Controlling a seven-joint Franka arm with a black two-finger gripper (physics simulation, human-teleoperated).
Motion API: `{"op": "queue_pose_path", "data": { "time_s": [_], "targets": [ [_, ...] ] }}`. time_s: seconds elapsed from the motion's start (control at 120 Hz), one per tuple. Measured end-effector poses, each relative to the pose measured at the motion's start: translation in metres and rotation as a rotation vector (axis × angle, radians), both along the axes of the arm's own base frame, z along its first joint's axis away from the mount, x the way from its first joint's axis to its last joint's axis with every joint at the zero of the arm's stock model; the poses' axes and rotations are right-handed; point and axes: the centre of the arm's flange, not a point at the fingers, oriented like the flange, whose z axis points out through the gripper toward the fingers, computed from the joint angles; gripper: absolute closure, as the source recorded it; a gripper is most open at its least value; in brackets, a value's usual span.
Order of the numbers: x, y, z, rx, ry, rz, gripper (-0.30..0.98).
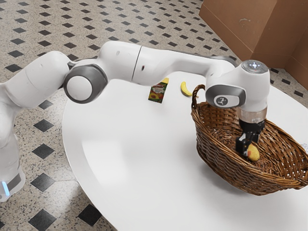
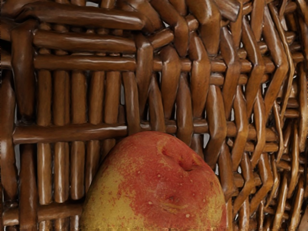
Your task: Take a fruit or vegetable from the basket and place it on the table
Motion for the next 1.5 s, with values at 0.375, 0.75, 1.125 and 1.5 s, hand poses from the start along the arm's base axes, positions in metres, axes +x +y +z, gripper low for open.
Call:
{"op": "queue_pose_path", "data": {
  "time_s": [0.375,0.75,1.125,1.5],
  "targets": [
    [0.005,0.005,-0.008,-0.031,0.002,0.011,0.19],
    [0.012,0.016,-0.021,-0.064,0.024,0.027,0.24],
    [0.015,0.027,-0.028,-0.103,0.048,0.026,0.4],
    [0.01,0.036,-0.002,-0.082,0.022,0.017,0.41]
  ]
}}
